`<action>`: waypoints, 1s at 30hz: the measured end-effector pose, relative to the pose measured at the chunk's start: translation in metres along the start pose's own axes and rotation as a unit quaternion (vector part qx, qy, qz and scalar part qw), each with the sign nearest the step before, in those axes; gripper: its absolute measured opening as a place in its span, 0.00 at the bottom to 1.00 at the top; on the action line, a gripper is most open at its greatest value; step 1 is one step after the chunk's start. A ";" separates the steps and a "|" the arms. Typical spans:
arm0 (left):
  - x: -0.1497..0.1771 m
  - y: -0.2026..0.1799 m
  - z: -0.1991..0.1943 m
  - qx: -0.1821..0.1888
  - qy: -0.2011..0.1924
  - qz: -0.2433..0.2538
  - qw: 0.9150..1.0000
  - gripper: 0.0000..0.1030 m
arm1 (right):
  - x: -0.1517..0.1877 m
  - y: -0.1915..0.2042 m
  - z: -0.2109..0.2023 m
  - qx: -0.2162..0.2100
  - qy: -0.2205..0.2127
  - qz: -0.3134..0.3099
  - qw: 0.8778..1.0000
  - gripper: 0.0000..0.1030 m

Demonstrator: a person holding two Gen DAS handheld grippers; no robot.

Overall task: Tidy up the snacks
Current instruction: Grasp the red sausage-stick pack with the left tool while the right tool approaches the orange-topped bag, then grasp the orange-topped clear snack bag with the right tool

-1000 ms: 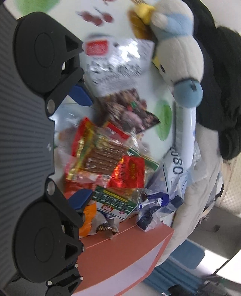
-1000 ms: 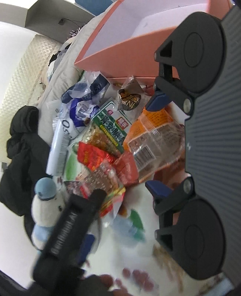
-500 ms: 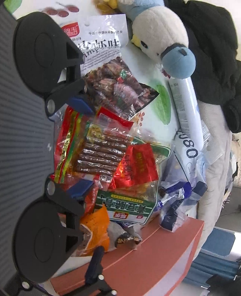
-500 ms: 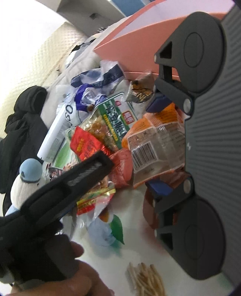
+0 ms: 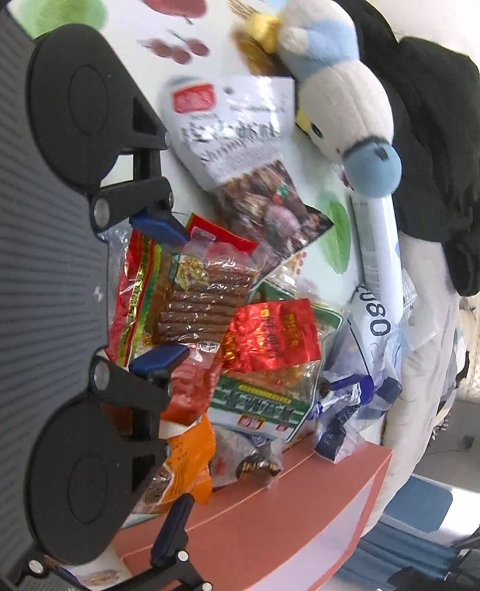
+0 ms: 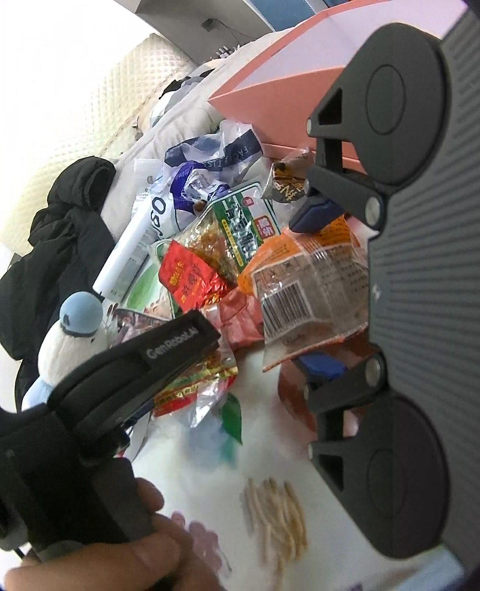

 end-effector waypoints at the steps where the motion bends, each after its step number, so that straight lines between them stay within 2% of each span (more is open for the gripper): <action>1: 0.005 0.000 -0.006 0.001 0.001 -0.003 1.000 0.63 | 0.001 0.002 -0.005 -0.002 -0.001 0.001 1.000 0.69; 5: 0.024 -0.001 -0.027 -0.005 0.008 -0.013 1.000 0.63 | 0.005 0.012 -0.022 -0.012 -0.001 0.004 1.000 0.69; 7: 0.034 0.001 -0.036 -0.009 0.015 -0.026 1.000 0.63 | 0.007 0.017 -0.029 -0.016 -0.002 0.001 1.000 0.58; 17: 0.089 0.008 -0.060 -0.011 0.065 -0.077 0.995 0.64 | 0.029 0.036 -0.055 -0.043 0.014 0.014 0.999 0.57; 19: 0.092 0.012 -0.061 -0.010 0.067 -0.085 0.994 0.67 | 0.033 0.036 -0.062 -0.054 0.013 0.024 0.998 0.58; 21: 0.092 0.017 -0.062 -0.005 0.068 -0.094 0.993 0.73 | 0.034 0.032 -0.069 -0.063 0.004 0.054 0.997 0.60; 23: 0.090 0.021 -0.064 -0.002 0.063 -0.106 0.992 0.77 | 0.034 0.024 -0.072 -0.068 0.002 0.093 0.993 0.72; 24: 0.088 0.025 -0.066 0.003 0.059 -0.117 0.991 0.77 | 0.033 0.019 -0.072 -0.066 0.001 0.113 0.991 0.81; 25: 0.086 0.027 -0.067 0.009 0.057 -0.126 0.990 0.77 | 0.032 0.012 -0.072 -0.058 -0.002 0.138 0.989 0.84; 27: 0.082 0.031 -0.066 0.013 0.055 -0.132 0.990 0.77 | 0.030 0.000 -0.070 -0.054 -0.009 0.185 0.981 0.84; 30: 0.081 0.034 -0.065 0.010 0.057 -0.132 0.990 0.77 | 0.031 -0.018 -0.059 -0.058 0.000 0.268 0.962 0.84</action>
Point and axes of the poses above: each gripper's, at about its wrist camera, not at the fingertips, and z roughly the way its jaws point, y to its left, x to its underside, the point moved 6 cm from there along z, roughly the way its jaws point, and after that the axes turned 4 degrees about -x, right-handed, at the moved point
